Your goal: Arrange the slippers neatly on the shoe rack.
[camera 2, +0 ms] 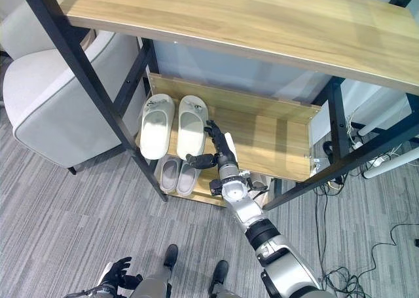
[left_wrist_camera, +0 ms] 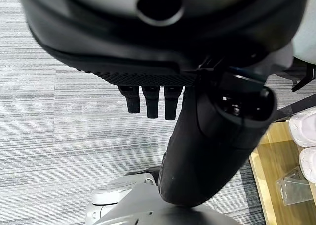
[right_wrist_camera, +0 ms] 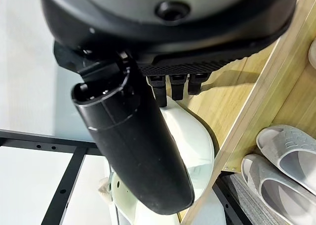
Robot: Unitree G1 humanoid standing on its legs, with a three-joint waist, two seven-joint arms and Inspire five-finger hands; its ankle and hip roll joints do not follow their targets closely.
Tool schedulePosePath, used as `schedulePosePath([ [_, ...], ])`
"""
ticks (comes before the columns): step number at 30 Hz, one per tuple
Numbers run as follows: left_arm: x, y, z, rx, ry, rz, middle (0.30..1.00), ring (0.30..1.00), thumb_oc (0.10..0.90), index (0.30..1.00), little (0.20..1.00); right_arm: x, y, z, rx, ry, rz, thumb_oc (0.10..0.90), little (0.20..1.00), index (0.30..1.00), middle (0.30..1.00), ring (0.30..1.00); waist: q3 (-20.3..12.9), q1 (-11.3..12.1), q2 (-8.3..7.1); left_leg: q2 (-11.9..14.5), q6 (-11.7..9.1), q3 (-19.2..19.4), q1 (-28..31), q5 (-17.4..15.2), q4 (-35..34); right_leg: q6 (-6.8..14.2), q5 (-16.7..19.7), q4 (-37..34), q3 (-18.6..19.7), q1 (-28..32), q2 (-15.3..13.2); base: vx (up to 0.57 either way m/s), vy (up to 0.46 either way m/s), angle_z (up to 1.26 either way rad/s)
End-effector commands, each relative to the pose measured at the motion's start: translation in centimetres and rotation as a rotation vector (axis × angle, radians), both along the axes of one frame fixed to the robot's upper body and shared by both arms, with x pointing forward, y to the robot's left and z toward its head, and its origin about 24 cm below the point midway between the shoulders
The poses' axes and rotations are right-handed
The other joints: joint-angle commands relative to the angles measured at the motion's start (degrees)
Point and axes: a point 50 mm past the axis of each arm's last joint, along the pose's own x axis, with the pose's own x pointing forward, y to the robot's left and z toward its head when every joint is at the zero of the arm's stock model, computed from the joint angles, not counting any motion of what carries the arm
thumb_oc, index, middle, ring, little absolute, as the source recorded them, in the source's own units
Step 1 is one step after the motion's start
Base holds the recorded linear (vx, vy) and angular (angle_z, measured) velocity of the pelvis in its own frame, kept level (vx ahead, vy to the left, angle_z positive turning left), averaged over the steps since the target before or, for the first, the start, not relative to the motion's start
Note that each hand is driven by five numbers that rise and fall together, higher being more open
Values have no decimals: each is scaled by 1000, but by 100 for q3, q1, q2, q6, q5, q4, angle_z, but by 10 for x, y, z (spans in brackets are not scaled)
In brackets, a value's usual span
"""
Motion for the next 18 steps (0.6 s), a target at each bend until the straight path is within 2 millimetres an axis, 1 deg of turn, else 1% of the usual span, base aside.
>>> schedulePosePath([
  [1,-4,-12,-6,11,40,-29,900,900,800,900,900,7,1,52,6,-236,32,800,900,900,900,900,-85,9,-179,-93,36,443,309,-625,-44,409,-448,213,97,87,-288,0,0,0],
  [8,-11,-6,-7,16,65,-6,900,900,800,900,900,-14,-28,48,-84,-293,11,800,900,900,900,900,-180,-179,-123,-58,27,543,401,-664,-44,419,-475,214,162,128,-281,1,-2,-1],
  [11,-15,-6,-8,16,76,-10,900,900,800,900,900,-20,-34,48,-101,-306,13,800,900,900,900,900,-211,-224,-97,-45,25,579,436,-672,-44,413,-476,204,198,140,-264,-1,-15,-9],
  [14,-18,-6,-10,11,92,-11,900,900,800,900,900,-33,-42,49,-134,-332,36,800,900,900,900,900,-277,-376,-28,-16,8,671,509,-679,-44,403,-483,173,249,183,-241,-9,-25,-19],
  [16,-19,-6,-10,9,93,-11,900,900,800,900,900,-35,-44,48,-139,-331,40,800,900,900,900,900,-292,-395,-11,-11,5,680,519,-679,-44,400,-486,162,261,195,-237,-9,-13,-14],
  [18,-21,-7,-11,5,100,-14,900,900,800,900,900,-42,-50,46,-157,-332,41,800,900,900,900,900,-331,-452,24,1,-3,711,553,-682,-44,398,-494,147,275,226,-221,-2,-8,-7],
])
